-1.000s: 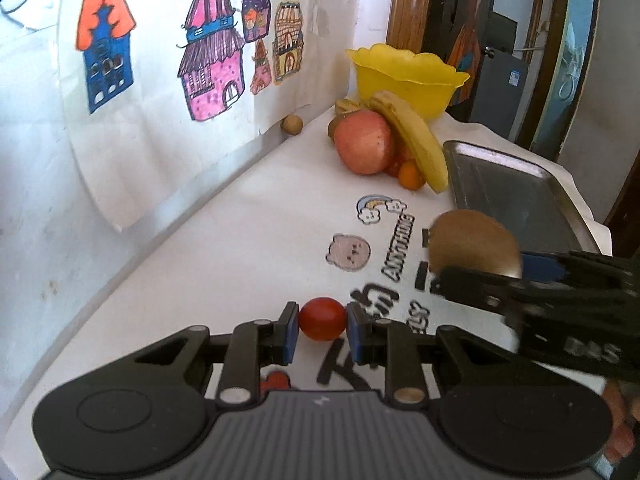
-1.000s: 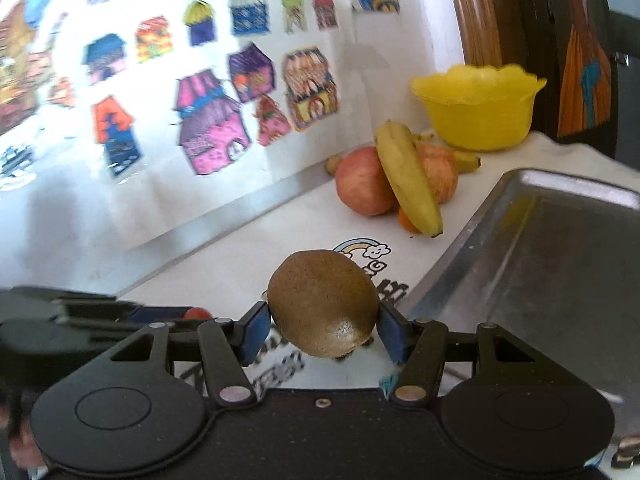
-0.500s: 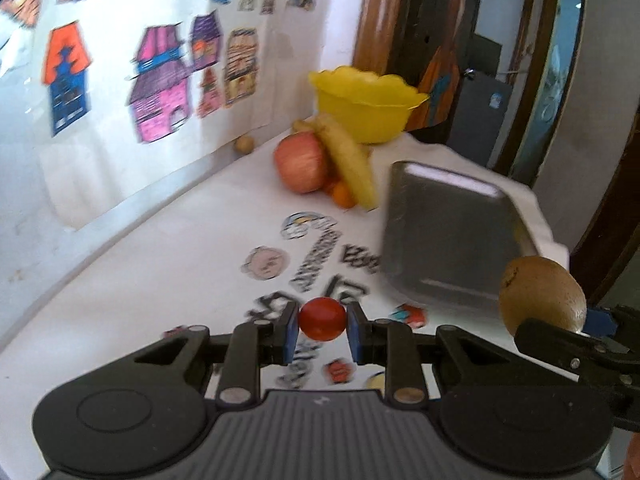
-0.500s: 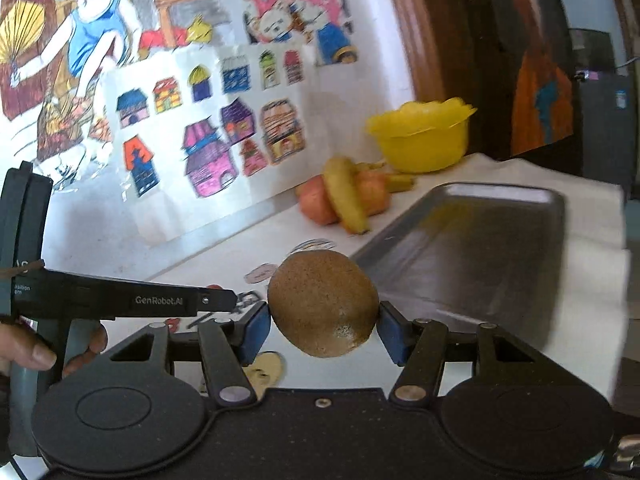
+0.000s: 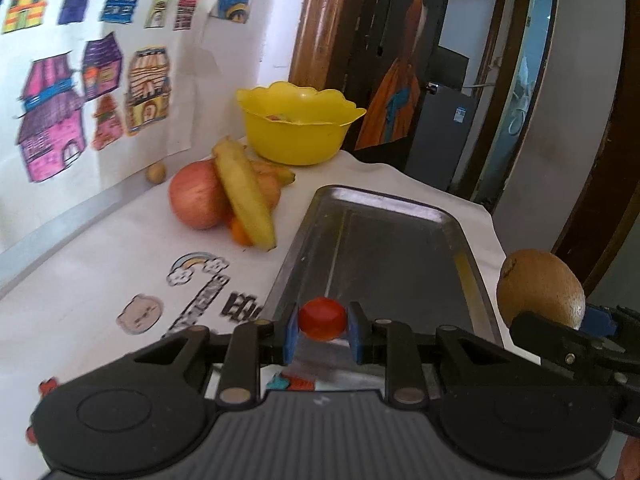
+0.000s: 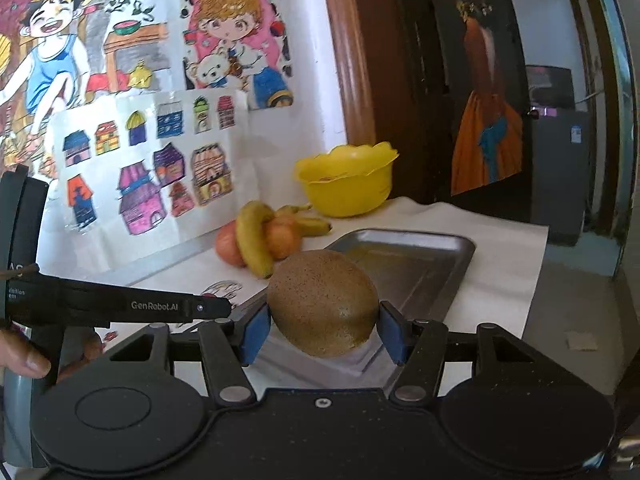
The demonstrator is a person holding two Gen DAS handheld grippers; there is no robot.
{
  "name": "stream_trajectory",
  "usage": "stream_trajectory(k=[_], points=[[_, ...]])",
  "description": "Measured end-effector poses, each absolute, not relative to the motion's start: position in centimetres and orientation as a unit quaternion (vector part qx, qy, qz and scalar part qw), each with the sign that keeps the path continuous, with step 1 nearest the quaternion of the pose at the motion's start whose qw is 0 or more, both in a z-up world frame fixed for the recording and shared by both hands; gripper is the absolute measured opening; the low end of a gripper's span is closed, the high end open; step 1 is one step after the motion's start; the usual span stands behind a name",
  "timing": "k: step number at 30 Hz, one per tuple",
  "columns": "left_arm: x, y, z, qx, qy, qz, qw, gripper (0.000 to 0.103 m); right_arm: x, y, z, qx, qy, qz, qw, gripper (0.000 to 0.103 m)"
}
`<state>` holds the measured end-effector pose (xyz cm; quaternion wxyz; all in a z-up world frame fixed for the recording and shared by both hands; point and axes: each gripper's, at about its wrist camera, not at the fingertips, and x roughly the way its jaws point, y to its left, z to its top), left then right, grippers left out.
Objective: Organize fruits
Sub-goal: 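Carry the kiwi in the right gripper toward the metal tray while the left carries the tomato, then lower the tomato and kiwi onto the tray and open both grippers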
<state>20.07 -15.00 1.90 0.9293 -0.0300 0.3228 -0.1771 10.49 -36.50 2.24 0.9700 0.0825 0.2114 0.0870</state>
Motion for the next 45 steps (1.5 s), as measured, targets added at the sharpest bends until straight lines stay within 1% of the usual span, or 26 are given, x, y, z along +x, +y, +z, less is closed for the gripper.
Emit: stream_trajectory(k=[9,17,36,39,41,42,43,45], points=[[23.0,-17.0,0.6,-0.019,0.330,-0.181,0.926,0.028,13.5,-36.6,0.1,0.063,0.219,0.090,0.969,0.060],[24.2,-17.3,-0.9,-0.014,0.346,-0.183,0.920,0.028,15.6,-36.2,-1.6,0.056,0.250,0.099,0.962,0.060],[24.5,-18.0,-1.7,0.006,0.365,-0.190,0.911,0.028,16.9,-35.2,-2.4,0.029,0.300,0.087,0.950,0.060],[24.5,-17.9,-1.7,0.006,0.366,-0.189,0.911,0.032,17.2,-35.0,-2.6,0.026,0.312,0.085,0.946,0.060],[24.4,-17.8,-1.5,0.004,0.368,-0.188,0.911,0.038,17.2,-34.9,-2.6,0.023,0.314,0.084,0.945,0.061],[24.3,-17.7,-1.5,0.004,0.368,-0.186,0.911,0.049,17.2,-34.9,-2.5,0.020,0.314,0.083,0.945,0.062],[24.2,-17.5,-1.4,0.001,0.367,-0.188,0.911,0.057,17.2,-34.7,-2.5,0.017,0.314,0.081,0.946,0.066],[23.7,-17.0,-1.0,-0.012,0.365,-0.189,0.912,0.064,16.9,-34.5,-2.3,0.012,0.307,0.074,0.949,0.077]])
